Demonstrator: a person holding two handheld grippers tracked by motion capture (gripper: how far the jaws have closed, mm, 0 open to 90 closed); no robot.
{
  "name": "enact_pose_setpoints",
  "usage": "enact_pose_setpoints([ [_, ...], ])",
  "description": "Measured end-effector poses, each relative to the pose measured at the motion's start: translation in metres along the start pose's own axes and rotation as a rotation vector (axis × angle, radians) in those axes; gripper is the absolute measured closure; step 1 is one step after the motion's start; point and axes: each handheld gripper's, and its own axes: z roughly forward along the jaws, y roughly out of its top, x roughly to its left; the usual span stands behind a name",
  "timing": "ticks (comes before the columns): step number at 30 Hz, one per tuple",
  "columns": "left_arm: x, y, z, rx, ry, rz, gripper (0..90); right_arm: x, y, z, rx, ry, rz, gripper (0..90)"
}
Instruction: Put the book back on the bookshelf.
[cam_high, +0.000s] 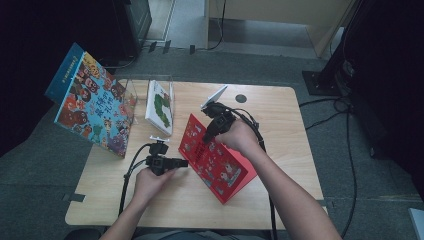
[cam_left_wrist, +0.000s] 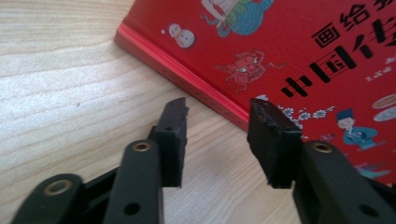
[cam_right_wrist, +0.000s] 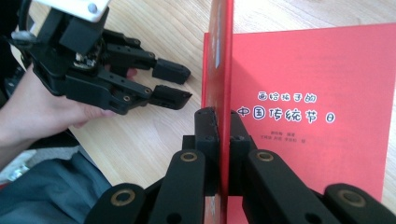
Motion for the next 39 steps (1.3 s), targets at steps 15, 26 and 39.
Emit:
enact_pose_setpoints([
  [15,-0.016,0.013,-0.006,-0.034,-0.08,0.046,45.3,0.005,-0.003,-0.049,-0.07,0.049,-0.044,88.5],
  [26,-0.027,0.035,-0.011,-0.051,-0.193,0.022,35.5,-0.005,-0.01,-0.068,-0.162,0.109,-0.042,88.3],
  [39,-0.03,0.056,-0.038,-0.106,-0.31,0.13,27.0,-0.019,-0.046,-0.077,-0.365,0.273,-0.145,87.8],
])
